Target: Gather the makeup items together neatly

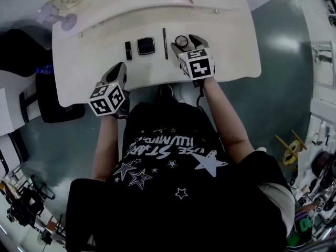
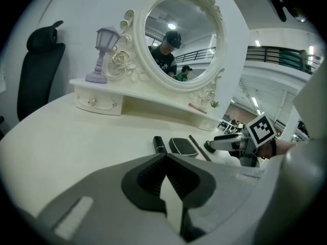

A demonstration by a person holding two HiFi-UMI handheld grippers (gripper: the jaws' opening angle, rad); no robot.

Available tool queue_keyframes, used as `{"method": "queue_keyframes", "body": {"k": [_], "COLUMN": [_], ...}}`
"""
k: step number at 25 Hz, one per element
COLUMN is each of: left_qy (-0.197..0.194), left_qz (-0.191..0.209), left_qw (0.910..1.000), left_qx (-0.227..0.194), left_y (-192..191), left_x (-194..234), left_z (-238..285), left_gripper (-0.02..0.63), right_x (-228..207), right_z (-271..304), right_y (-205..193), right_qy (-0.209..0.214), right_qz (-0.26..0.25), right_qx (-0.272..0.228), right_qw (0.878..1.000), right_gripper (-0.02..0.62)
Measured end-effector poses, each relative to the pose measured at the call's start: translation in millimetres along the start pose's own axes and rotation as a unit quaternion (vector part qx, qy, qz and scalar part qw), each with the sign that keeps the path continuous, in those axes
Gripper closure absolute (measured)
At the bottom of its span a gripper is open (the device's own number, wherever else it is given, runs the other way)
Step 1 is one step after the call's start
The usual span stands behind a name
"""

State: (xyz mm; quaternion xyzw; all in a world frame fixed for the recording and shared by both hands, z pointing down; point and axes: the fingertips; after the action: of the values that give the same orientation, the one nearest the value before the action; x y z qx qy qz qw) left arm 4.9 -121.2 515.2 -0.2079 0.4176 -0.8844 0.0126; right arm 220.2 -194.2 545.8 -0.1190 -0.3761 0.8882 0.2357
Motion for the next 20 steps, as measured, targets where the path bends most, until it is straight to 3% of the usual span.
{"method": "queue_keyframes", "body": {"k": [5,10,18,20], "left_qy": [-0.001,-0.012,-0.019,-0.021], "left_qz": [-0.005,0.002,-0.003,-0.002], "left_qw": [0.9999,0.9997,0.9990,0.9988], "left_qx": [-0.010,-0.023,-0.041,-0.045], "left_y": [-1,-1,-22,-28], "left_x": [2,-1,-7,-10], "left_z": [-6,-17,-67,-83], "left_gripper": [0.604,0.604,0.604,0.604], "right_x": [-8,-6,29,39], "right_z": [-11,-26,-68,-81], "right_y": [13,24,16,13], "right_qy": [-0.025,-0.057,-0.080,-0.080], "right_qz": [0.027,0.031,0.030,0.031], "right_qx": [-0.038,-0.072,-0.096,-0.104], "right_qw": [0.999,0.995,0.992,0.991], "right_gripper": [0.309,0.417,0.565,0.565]}}
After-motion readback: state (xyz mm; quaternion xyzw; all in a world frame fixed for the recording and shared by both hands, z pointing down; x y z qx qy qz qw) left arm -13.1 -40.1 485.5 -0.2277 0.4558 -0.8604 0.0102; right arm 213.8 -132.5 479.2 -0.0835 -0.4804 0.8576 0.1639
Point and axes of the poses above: the fingertips, and each gripper's own axes: z forward along the fingers, x to its left, y out of its top, and after that the axes turned 2 degrees about -z, right-handed
